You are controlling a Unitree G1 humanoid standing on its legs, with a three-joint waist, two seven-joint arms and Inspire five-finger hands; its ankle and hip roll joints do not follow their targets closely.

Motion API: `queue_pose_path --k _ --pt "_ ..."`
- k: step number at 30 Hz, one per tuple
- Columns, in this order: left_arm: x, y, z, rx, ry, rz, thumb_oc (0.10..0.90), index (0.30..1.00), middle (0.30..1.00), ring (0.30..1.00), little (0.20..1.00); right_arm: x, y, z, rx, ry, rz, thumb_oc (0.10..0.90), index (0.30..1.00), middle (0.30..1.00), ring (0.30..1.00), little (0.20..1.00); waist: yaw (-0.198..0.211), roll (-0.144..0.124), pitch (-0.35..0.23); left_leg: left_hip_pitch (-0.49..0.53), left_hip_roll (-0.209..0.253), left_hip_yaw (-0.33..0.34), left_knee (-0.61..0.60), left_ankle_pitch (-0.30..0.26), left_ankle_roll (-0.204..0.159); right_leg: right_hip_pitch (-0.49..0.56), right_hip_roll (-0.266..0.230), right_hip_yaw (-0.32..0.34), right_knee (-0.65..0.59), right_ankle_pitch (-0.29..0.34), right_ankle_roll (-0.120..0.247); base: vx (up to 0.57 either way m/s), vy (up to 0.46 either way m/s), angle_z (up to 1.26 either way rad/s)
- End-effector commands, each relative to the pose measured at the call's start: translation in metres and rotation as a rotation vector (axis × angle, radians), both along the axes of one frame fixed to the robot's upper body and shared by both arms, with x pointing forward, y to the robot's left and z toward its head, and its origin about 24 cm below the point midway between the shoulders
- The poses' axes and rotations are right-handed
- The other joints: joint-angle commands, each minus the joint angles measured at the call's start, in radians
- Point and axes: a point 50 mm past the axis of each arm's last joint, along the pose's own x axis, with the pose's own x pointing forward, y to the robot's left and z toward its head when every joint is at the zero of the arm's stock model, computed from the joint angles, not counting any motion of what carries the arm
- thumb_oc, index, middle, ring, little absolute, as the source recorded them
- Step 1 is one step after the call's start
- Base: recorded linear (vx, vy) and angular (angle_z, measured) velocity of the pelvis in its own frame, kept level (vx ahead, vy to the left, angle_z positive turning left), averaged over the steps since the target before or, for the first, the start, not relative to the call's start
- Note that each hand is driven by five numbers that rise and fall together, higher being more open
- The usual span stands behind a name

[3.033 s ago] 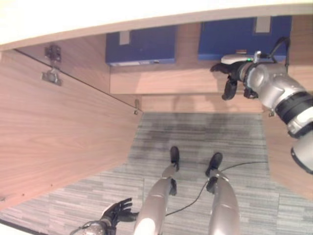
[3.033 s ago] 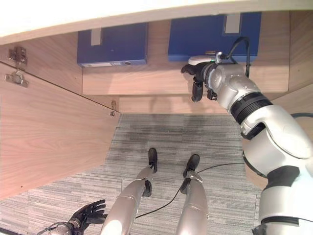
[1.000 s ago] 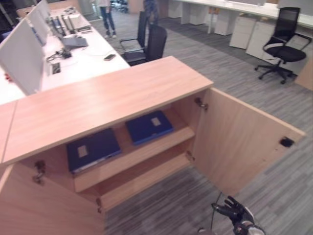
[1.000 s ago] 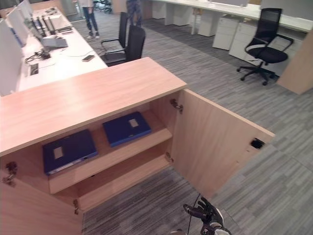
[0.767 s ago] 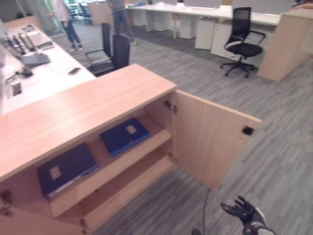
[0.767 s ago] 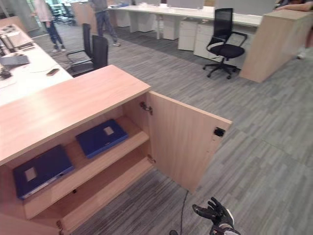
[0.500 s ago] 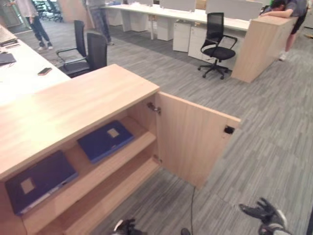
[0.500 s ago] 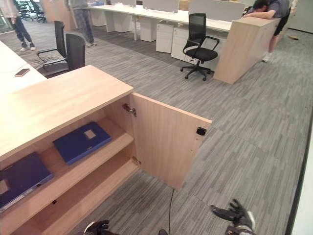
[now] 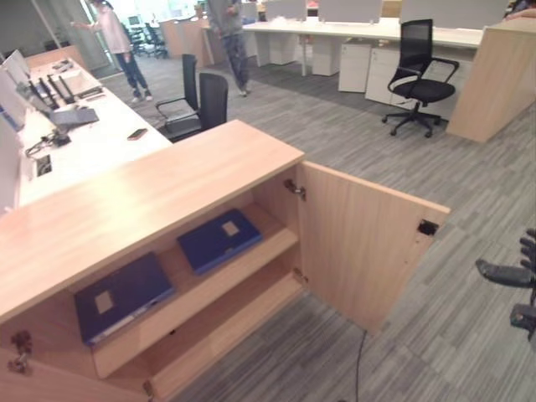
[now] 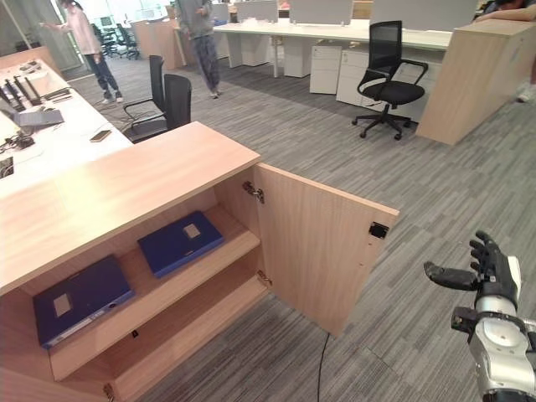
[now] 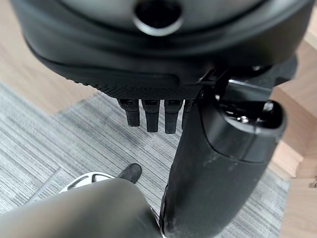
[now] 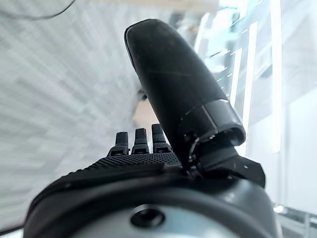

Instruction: Put the empty folder in the office cabinet

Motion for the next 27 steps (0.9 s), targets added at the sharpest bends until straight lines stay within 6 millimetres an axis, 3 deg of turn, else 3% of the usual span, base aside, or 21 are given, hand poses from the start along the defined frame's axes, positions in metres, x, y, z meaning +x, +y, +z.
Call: queue_pose_path --k 1,6,11,15,16,20,21,22,24,25,26,27 --pt "-0.029 0.026 0.001 0.066 0.115 -0.028 0.800 0.900 0.900 0.900 0.900 0.033 0.009 0.077 -0.067 -0.338 0.110 0.800 0.900 0.900 0.900 0.900 0.037 -0.088 0.023 0.070 -0.037 -0.052 0.000 -0.111 -0.007 0.001 0.022 -0.015 0.007 -0.047 0.043 -0.01 -0.015 0.21" --pt "-0.030 0.030 0.002 0.068 0.113 -0.026 0.800 0.900 0.900 0.900 0.900 0.051 0.027 0.083 0.016 -0.380 0.234 0.800 0.900 0.900 0.900 0.900 0.056 -0.090 0.023 0.062 -0.039 -0.064 0.000 -0.101 -0.011 0.003 0.021 -0.029 0.007 -0.049 0.038 -0.02 -0.016 0.14" --pt "-0.032 0.029 0.002 0.054 0.121 -0.031 0.800 0.900 0.900 0.900 0.900 0.065 0.058 0.071 0.162 -0.387 0.419 0.800 0.900 0.900 0.900 0.900 0.069 -0.089 0.020 0.058 -0.040 -0.070 0.000 -0.098 -0.015 0.005 0.022 -0.035 0.007 -0.052 0.035 -0.01 -0.005 0.05" --pt "-0.035 0.027 0.001 0.034 0.135 -0.041 0.800 0.900 0.900 0.900 0.900 0.067 0.098 0.053 0.252 -0.326 0.644 0.800 0.900 0.900 0.900 0.900 0.070 -0.087 0.023 0.058 -0.041 -0.071 0.000 -0.095 -0.017 0.007 0.023 -0.040 0.007 -0.054 0.034 -0.01 0.001 -0.02" --pt "-0.035 0.027 0.001 0.034 0.135 -0.041 0.800 0.900 0.900 0.900 0.900 0.067 0.098 0.053 0.252 -0.325 0.644 0.800 0.900 0.900 0.900 0.900 0.071 -0.087 0.021 0.056 -0.041 -0.070 0.000 -0.095 -0.017 0.005 0.023 -0.040 0.007 -0.054 0.034 -0.02 0.005 -0.04" --pt "-0.033 0.024 0.001 0.013 0.128 -0.069 0.800 0.900 0.900 0.900 0.900 0.055 0.151 0.022 0.284 -0.135 0.943 0.800 0.900 0.900 0.900 0.900 0.068 -0.086 0.027 0.061 -0.040 -0.067 0.000 -0.097 -0.020 0.010 0.022 -0.043 0.007 -0.054 0.033 -0.01 0.005 -0.03" --pt "-0.033 0.025 0.001 0.013 0.128 -0.069 0.800 0.900 0.900 0.900 0.900 0.055 0.151 0.022 0.284 -0.135 0.943 0.800 0.900 0.900 0.900 0.900 0.069 -0.087 0.023 0.056 -0.040 -0.066 0.000 -0.095 -0.020 0.005 0.021 -0.042 0.007 -0.053 0.032 -0.02 0.012 -0.12" --pt "-0.026 0.021 0.001 0.002 0.100 -0.091 0.800 0.900 0.900 0.900 0.900 0.039 0.195 0.009 0.337 -0.036 1.189 0.800 0.900 0.900 0.900 0.900 0.067 -0.086 0.027 0.056 -0.039 -0.065 0.000 -0.094 -0.020 0.002 0.020 -0.042 0.007 -0.050 0.032 -0.02 0.018 -0.11" --pt "-0.023 0.021 0.001 0.003 0.086 -0.106 0.800 0.900 0.900 0.900 0.900 0.023 0.230 0.002 0.373 0.045 1.394 0.800 0.900 0.900 0.900 0.900 0.070 -0.087 0.031 0.058 -0.038 -0.067 0.000 -0.094 -0.021 0.003 0.018 -0.044 0.007 -0.048 0.031 -0.02 0.018 -0.12" --pt "-0.024 0.021 0.001 0.006 0.082 -0.117 0.800 0.900 0.900 0.900 0.900 0.009 0.262 -0.004 0.468 0.089 1.555 0.800 0.900 0.900 0.900 0.900 0.077 -0.089 0.035 0.060 -0.036 -0.071 0.000 -0.096 -0.020 0.006 0.016 -0.049 0.007 -0.047 0.032 -0.03 0.002 -0.13" --pt "-0.024 0.020 0.002 0.009 0.077 -0.125 0.800 0.900 0.900 0.900 0.900 0.005 0.275 -0.008 0.512 0.095 1.594 0.800 0.900 0.900 0.900 0.900 0.084 -0.090 0.035 0.057 -0.037 -0.074 0.000 -0.093 -0.020 0.004 0.014 -0.052 0.007 -0.045 0.030 -0.04 0.006 -0.06" --pt "-0.024 0.018 0.001 0.016 0.069 -0.144 0.800 0.900 0.900 0.900 0.900 0.000 0.308 -0.017 0.640 0.099 1.654 0.800 0.900 0.900 0.900 0.900 0.099 -0.091 0.040 0.056 -0.037 -0.082 0.000 -0.090 -0.019 0.007 0.012 -0.061 0.007 -0.044 0.029 -0.05 0.010 0.05"
